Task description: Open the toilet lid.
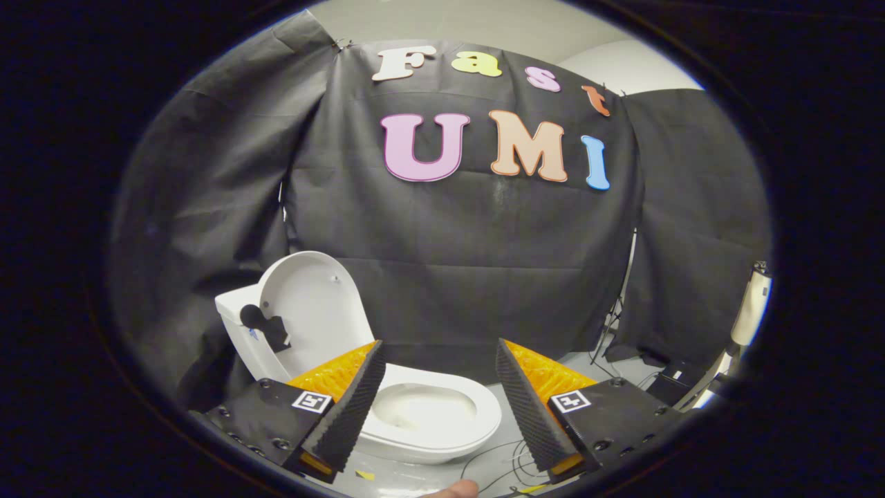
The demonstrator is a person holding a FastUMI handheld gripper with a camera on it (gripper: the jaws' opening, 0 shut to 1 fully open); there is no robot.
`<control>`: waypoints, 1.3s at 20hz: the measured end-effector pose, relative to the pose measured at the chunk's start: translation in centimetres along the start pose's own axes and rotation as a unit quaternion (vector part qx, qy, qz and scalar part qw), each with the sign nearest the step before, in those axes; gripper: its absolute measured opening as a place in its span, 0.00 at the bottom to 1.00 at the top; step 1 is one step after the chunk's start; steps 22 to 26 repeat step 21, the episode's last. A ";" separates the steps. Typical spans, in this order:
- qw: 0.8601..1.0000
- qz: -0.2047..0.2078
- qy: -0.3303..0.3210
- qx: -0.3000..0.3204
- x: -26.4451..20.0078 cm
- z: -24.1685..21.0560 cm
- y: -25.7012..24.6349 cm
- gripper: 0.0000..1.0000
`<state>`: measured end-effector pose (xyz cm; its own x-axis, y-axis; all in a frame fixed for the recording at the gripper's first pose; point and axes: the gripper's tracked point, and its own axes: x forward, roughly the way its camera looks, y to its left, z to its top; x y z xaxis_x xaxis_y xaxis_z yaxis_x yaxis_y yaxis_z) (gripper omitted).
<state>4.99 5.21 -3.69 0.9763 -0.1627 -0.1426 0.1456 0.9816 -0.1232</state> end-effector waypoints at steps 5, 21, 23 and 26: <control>1.000 0.004 0.011 0.006 0.5 -2.5 -0.4 0.99; 0.995 -0.045 -0.072 0.045 -0.2 -2.2 -3.1 0.98; 0.995 -0.045 -0.072 0.045 -0.2 -2.2 -3.1 0.98; 0.995 -0.045 -0.072 0.045 -0.2 -2.2 -3.1 0.98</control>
